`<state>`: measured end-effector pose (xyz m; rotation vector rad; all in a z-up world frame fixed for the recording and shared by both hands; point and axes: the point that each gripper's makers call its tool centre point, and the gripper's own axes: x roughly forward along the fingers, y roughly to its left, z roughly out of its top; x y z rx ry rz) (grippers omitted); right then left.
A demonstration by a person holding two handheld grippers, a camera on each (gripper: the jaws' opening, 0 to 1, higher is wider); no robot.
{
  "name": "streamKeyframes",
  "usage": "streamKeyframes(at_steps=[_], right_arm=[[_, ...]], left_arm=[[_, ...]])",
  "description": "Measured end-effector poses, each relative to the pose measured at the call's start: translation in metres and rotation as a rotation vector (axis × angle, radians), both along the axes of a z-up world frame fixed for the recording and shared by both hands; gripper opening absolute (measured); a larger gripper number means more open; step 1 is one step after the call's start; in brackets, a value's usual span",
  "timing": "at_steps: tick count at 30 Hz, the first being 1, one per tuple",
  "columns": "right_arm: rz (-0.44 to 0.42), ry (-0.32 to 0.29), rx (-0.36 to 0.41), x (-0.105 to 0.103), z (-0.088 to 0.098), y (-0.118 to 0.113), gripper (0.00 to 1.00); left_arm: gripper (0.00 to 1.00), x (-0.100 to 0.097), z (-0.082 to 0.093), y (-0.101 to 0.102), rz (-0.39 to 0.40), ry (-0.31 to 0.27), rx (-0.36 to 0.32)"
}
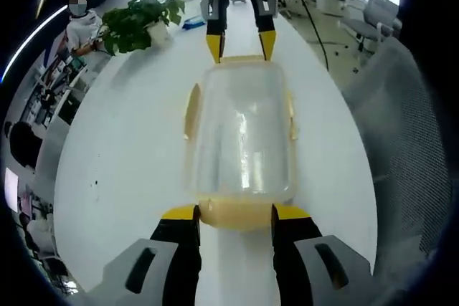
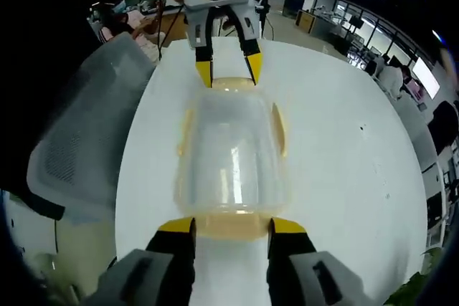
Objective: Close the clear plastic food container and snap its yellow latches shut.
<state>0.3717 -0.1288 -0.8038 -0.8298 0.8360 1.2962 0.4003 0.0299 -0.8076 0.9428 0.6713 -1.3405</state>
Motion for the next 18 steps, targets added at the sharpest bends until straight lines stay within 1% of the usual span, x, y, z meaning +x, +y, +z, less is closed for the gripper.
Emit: streamKeyframes(at_steps=[5, 8, 14, 18], right_arm=[[0.003, 0.014, -0.005, -0.002, -0.004, 0.000, 0.37], [0.007, 0.008, -0.019, -0.001, -0.007, -0.002, 0.37], [0.009, 0.021, -0.028, -0.002, -0.013, -0.002, 0.37], [0.014, 0.024, -0.038, 0.000, -0.016, -0.004, 0.37]], left_arm=[[0.36, -0.002, -0.001, 0.000, -0.011, 0.005, 0.009], [0.36, -0.003, -0.003, -0.001, -0.008, 0.014, -0.001], [0.36, -0.004, -0.008, -0.002, -0.009, 0.026, 0.001], [0.36, -0.005, -0.008, -0.002, -0.008, 0.031, -0.008]])
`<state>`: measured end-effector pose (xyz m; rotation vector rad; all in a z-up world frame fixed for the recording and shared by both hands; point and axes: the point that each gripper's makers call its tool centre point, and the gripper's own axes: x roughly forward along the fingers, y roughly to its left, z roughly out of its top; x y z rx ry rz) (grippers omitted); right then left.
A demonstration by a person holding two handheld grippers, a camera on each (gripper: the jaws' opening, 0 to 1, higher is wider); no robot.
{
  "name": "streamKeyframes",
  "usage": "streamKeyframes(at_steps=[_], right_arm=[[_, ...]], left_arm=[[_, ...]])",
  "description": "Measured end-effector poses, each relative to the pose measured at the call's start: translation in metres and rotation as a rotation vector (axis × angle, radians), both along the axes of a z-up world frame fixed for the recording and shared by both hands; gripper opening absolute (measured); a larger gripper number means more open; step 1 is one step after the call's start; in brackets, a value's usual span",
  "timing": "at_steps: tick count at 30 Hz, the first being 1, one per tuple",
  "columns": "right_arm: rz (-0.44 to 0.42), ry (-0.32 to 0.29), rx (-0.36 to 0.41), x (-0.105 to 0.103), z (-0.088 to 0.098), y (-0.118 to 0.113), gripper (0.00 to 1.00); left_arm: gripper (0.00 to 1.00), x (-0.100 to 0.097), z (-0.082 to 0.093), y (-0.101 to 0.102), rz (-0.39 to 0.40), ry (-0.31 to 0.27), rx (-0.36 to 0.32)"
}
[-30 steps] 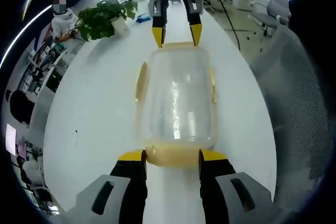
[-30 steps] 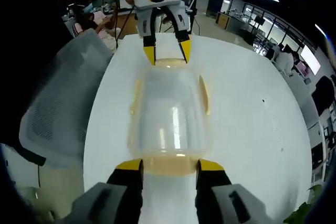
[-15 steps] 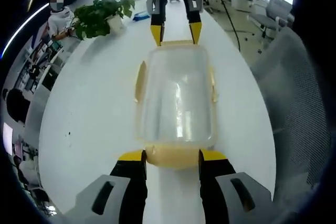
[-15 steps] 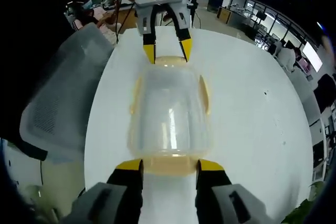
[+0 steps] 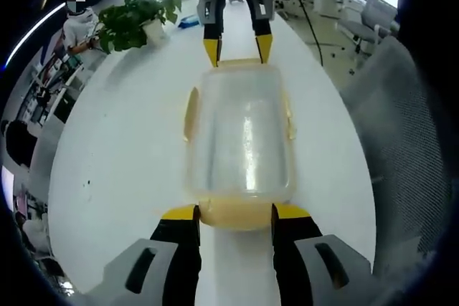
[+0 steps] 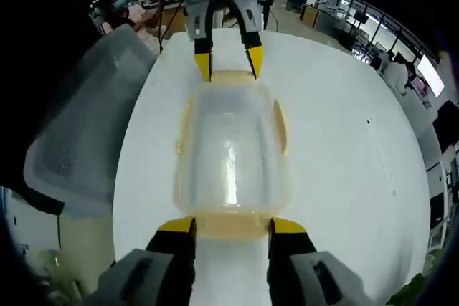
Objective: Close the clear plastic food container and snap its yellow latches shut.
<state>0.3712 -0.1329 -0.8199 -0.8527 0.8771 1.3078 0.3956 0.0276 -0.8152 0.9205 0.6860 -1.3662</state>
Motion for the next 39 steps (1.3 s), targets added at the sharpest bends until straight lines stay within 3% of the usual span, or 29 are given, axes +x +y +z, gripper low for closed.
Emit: streamKeyframes(at_steps=[9, 13, 20, 26, 39], right_arm=[[0.017, 0.005, 0.020, -0.002, -0.009, 0.005, 0.37], [0.020, 0.022, 0.028, -0.006, -0.013, 0.011, 0.37], [0.041, 0.021, 0.036, -0.003, -0.013, 0.017, 0.37], [0.050, 0.042, 0.048, -0.006, -0.012, 0.021, 0.37], [0.029, 0.054, 0.100, -0.017, -0.011, 0.053, 0.37]], left_arm=[[0.36, -0.006, -0.008, 0.007, 0.023, 0.017, -0.014], [0.36, -0.003, -0.011, 0.011, -0.012, -0.032, 0.025], [0.37, -0.007, -0.022, 0.017, 0.006, -0.002, 0.042], [0.38, -0.011, -0.021, 0.021, -0.001, 0.019, 0.020], [0.38, -0.019, -0.022, 0.051, 0.004, 0.044, 0.029]])
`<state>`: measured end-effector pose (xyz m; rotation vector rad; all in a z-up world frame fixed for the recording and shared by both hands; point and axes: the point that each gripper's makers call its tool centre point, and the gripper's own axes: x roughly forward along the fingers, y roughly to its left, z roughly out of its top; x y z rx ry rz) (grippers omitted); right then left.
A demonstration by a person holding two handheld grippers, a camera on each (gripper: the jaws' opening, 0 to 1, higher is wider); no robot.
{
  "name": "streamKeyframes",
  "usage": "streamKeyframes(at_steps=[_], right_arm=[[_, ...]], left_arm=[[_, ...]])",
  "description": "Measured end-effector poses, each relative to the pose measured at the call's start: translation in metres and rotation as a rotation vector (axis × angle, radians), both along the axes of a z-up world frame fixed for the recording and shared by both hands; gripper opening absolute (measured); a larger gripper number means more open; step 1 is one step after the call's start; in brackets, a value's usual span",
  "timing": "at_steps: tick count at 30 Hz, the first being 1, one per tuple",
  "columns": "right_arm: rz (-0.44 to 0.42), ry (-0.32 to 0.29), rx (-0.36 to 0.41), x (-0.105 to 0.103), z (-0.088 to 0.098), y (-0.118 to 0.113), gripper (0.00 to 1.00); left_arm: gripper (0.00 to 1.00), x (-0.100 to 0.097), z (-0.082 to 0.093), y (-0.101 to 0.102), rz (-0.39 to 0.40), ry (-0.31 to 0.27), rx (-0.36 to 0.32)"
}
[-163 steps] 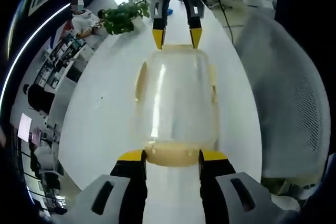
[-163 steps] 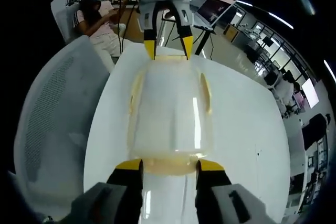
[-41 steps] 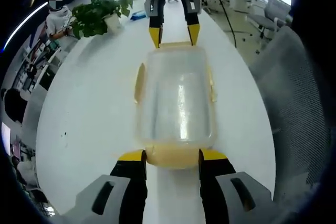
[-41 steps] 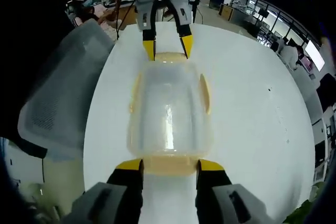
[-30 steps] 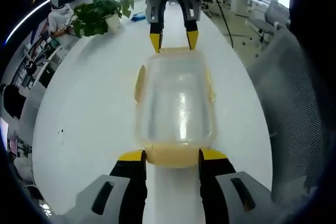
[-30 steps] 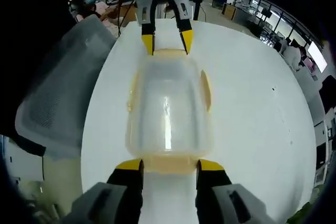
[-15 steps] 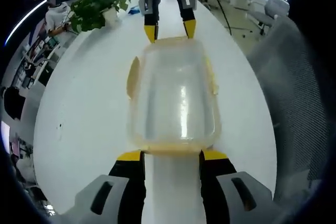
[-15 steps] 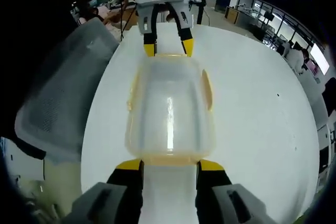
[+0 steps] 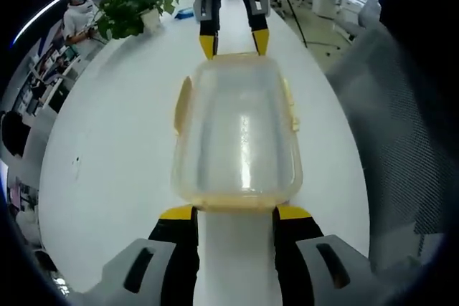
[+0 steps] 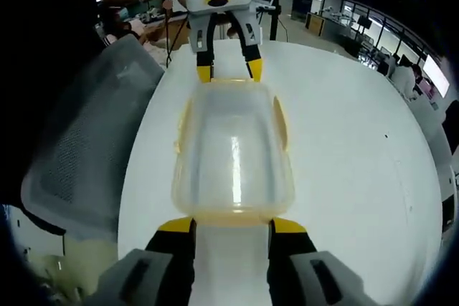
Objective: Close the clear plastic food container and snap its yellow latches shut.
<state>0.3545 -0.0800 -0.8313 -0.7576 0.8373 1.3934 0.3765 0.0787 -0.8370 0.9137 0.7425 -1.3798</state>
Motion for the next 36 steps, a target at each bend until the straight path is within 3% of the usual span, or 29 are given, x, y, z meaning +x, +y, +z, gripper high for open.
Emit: streamKeyframes(at_steps=[11, 14, 16, 18, 21, 23, 28, 33, 36], right_arm=[[-0.004, -0.007, 0.004, -0.002, -0.002, 0.015, 0.38], [-0.030, -0.020, 0.010, 0.003, -0.002, 0.013, 0.49], [-0.038, -0.021, 0.013, 0.005, 0.001, 0.009, 0.49], [-0.048, -0.018, 0.025, 0.006, 0.006, 0.006, 0.49], [-0.072, -0.013, 0.070, 0.008, 0.018, 0.005, 0.48], [-0.080, -0.011, 0.088, 0.009, 0.022, 0.005, 0.47], [-0.091, -0.019, 0.096, 0.014, 0.023, 0.004, 0.45], [-0.081, -0.023, 0.110, 0.013, 0.028, 0.014, 0.44], [-0.069, -0.025, 0.122, 0.012, 0.031, 0.025, 0.44]], left_arm=[[0.38, -0.006, 0.000, 0.019, 0.031, -0.012, -0.008], [0.38, -0.008, -0.003, 0.021, 0.086, 0.054, -0.067], [0.36, -0.010, -0.005, 0.026, 0.128, 0.095, -0.083], [0.36, -0.007, -0.007, 0.034, 0.151, 0.094, -0.093], [0.37, -0.003, 0.004, 0.040, 0.207, 0.106, -0.172], [0.39, -0.001, 0.006, 0.048, 0.265, 0.134, -0.174], [0.35, 0.001, 0.010, 0.061, 0.267, 0.118, -0.176], [0.33, 0.005, 0.023, 0.055, 0.274, 0.091, -0.212], [0.31, 0.009, 0.036, 0.038, 0.259, 0.075, -0.255]])
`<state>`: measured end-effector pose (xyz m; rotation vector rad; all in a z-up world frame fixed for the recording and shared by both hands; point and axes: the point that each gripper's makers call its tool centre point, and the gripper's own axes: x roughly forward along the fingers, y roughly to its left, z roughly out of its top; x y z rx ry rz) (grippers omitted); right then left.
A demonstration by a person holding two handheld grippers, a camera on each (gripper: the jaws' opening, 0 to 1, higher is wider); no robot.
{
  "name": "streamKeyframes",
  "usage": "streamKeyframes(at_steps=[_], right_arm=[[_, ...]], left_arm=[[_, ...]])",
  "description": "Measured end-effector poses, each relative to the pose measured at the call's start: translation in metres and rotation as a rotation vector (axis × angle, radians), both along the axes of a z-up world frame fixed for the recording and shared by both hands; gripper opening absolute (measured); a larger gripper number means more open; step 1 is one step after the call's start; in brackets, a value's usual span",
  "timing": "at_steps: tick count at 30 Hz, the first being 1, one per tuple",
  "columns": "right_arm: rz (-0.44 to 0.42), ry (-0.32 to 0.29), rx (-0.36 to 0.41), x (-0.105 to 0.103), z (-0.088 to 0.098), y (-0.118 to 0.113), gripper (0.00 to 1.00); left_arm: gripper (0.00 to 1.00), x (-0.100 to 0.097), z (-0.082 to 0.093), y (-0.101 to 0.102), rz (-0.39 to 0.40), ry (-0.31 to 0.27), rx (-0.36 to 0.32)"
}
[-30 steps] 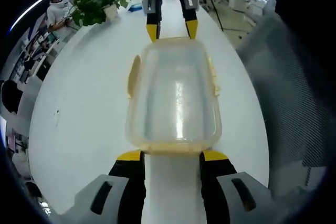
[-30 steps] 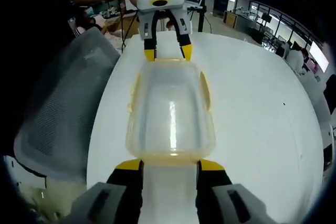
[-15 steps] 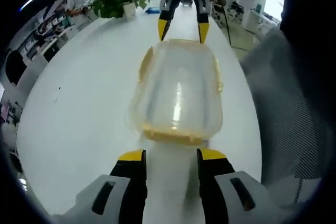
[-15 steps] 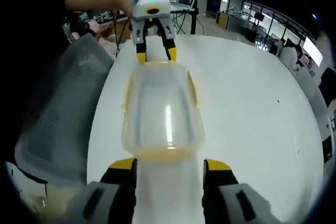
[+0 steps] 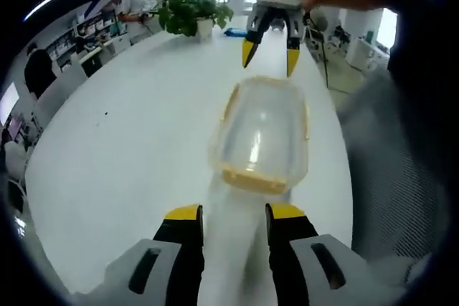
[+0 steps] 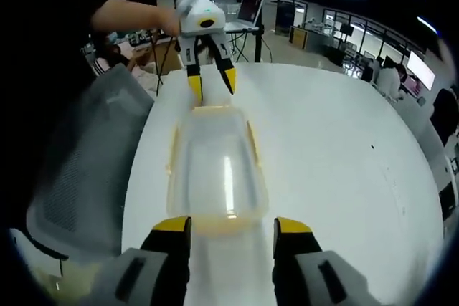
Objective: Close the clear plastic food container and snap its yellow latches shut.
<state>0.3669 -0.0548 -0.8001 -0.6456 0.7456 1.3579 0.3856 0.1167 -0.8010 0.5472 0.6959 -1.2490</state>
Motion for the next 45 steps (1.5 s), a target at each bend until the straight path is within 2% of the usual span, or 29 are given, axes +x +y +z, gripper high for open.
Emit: streamKeyframes(at_steps=[5, 10, 16, 24, 27, 33, 37, 40, 45], right_arm=[[0.029, -0.008, 0.018, -0.001, 0.004, 0.021, 0.42], [0.059, -0.006, 0.030, -0.003, 0.006, 0.040, 0.37], [0.087, 0.008, 0.050, -0.006, 0.006, 0.058, 0.34], [0.099, 0.004, 0.056, -0.004, 0.007, 0.063, 0.34], [0.096, 0.008, 0.053, -0.002, 0.004, 0.067, 0.37], [0.120, -0.003, 0.035, -0.002, 0.001, 0.072, 0.38], [0.124, -0.006, 0.032, 0.004, 0.002, 0.074, 0.40], [0.143, 0.002, 0.011, 0.005, -0.001, 0.074, 0.40], [0.176, 0.004, -0.030, 0.010, -0.007, 0.076, 0.49]], left_arm=[[0.33, -0.003, 0.003, -0.023, -0.057, -0.012, 0.002], [0.33, -0.004, 0.008, -0.051, -0.089, -0.010, -0.040], [0.31, -0.011, 0.008, -0.079, -0.140, -0.009, -0.058], [0.30, -0.014, 0.007, -0.091, -0.163, 0.002, -0.067], [0.30, -0.019, 0.006, -0.098, -0.190, -0.008, -0.059], [0.31, -0.023, 0.010, -0.112, -0.209, -0.007, -0.077], [0.32, -0.028, 0.011, -0.114, -0.213, -0.001, -0.080], [0.29, -0.034, 0.009, -0.114, -0.241, -0.016, -0.066], [0.32, -0.039, 0.002, -0.111, -0.240, -0.024, -0.046]])
